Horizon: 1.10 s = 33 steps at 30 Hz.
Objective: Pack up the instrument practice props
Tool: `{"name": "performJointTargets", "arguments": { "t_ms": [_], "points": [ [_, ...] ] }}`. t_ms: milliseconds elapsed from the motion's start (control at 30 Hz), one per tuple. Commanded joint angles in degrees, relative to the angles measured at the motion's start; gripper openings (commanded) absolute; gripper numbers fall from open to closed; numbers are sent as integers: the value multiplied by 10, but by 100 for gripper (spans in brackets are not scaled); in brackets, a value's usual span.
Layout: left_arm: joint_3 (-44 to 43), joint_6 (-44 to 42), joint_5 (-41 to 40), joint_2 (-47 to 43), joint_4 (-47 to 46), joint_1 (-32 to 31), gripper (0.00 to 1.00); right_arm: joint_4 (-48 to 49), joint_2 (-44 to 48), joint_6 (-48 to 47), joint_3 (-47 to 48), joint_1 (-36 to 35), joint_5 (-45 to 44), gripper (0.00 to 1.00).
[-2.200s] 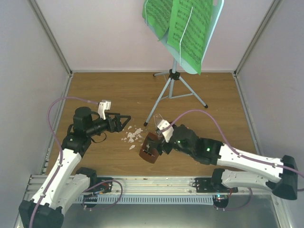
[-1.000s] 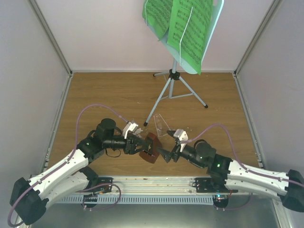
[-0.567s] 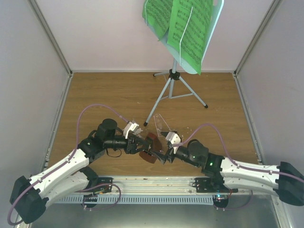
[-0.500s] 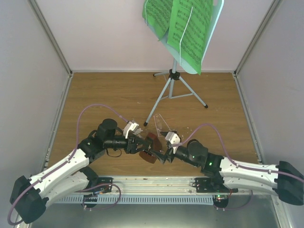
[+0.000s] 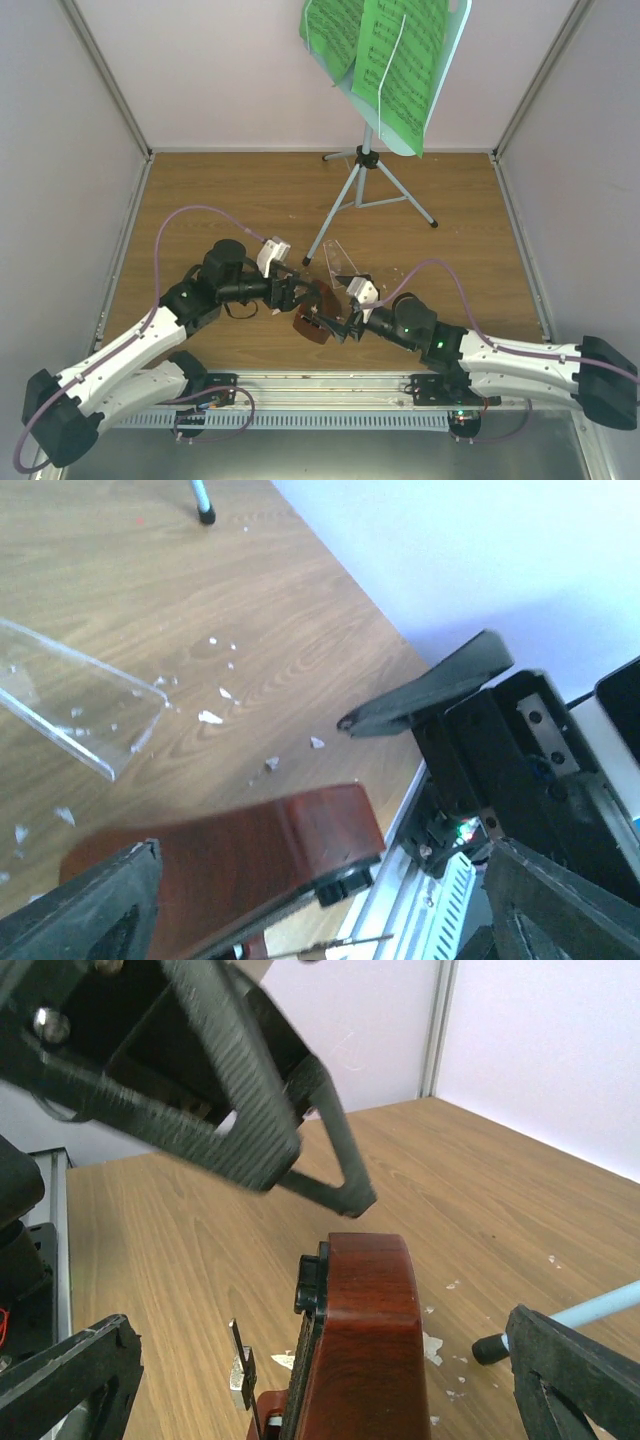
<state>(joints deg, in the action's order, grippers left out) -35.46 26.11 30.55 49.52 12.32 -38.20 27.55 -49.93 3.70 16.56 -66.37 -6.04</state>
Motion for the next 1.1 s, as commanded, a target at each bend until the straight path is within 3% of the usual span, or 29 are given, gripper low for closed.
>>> {"name": "performJointTargets", "arguments": {
  "t_ms": [0,167,367,1067],
  "points": [
    [-35,-14,-13,19,-21,1,91,26,-7,-4,-10,-3,1,100],
    [-24,11,-6,34,-68,1,99,17,-28,-4,-3,-1,3,100],
    [-2,38,-6,31,-108,1,99,18,-31,-8,-7,9,10,100],
    [2,47,-9,34,-116,1,99,65,-97,-34,7,23,7,100]
  ]
}}
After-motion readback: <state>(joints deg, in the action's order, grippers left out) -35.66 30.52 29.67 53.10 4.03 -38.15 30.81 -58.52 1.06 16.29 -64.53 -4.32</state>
